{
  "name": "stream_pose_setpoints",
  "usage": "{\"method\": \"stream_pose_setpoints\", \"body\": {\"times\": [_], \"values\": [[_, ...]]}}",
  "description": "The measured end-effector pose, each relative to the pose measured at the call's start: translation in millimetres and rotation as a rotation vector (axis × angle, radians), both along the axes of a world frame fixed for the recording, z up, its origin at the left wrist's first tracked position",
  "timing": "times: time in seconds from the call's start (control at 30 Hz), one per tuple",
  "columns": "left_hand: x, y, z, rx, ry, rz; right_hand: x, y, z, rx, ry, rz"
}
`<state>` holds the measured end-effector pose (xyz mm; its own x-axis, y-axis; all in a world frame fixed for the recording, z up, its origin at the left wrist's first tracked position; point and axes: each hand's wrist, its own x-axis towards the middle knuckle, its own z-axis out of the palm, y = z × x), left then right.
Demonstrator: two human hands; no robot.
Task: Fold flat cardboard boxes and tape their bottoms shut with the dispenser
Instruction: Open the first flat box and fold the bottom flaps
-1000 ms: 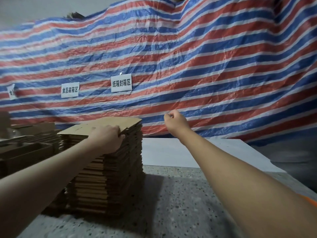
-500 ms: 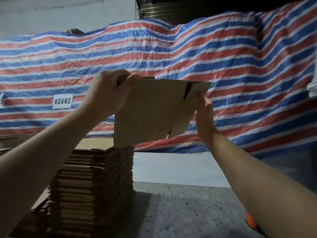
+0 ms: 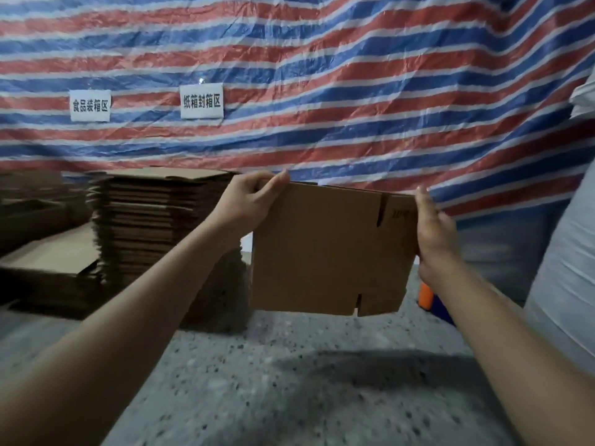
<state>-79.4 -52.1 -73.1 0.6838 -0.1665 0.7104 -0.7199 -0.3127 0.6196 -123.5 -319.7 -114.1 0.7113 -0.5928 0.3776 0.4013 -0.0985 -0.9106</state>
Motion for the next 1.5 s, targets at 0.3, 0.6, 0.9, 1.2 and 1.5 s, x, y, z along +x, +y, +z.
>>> {"method": "stream_pose_setpoints", "body": {"times": [0.3,0.6,0.9,1.2,1.5], "values": [[-8,-1,-72,-0.247,0.450,0.023,-27,14,-55,0.113,0.173,0.005],[7,-7,-67,-0.376,0.553,-0.056,-17,8,-35,0.057,0.163,0.029],[33,-14,-79,-0.344,0.648,-0.079,6,-4,-57,0.017,0.205,0.084],[49,7,-72,-0.179,0.767,-0.337,10,6,-62,0.052,0.221,0.021],[36,-17,-62,-0.279,0.873,-0.372,14,1,-55,0.056,0.180,0.181]]}}
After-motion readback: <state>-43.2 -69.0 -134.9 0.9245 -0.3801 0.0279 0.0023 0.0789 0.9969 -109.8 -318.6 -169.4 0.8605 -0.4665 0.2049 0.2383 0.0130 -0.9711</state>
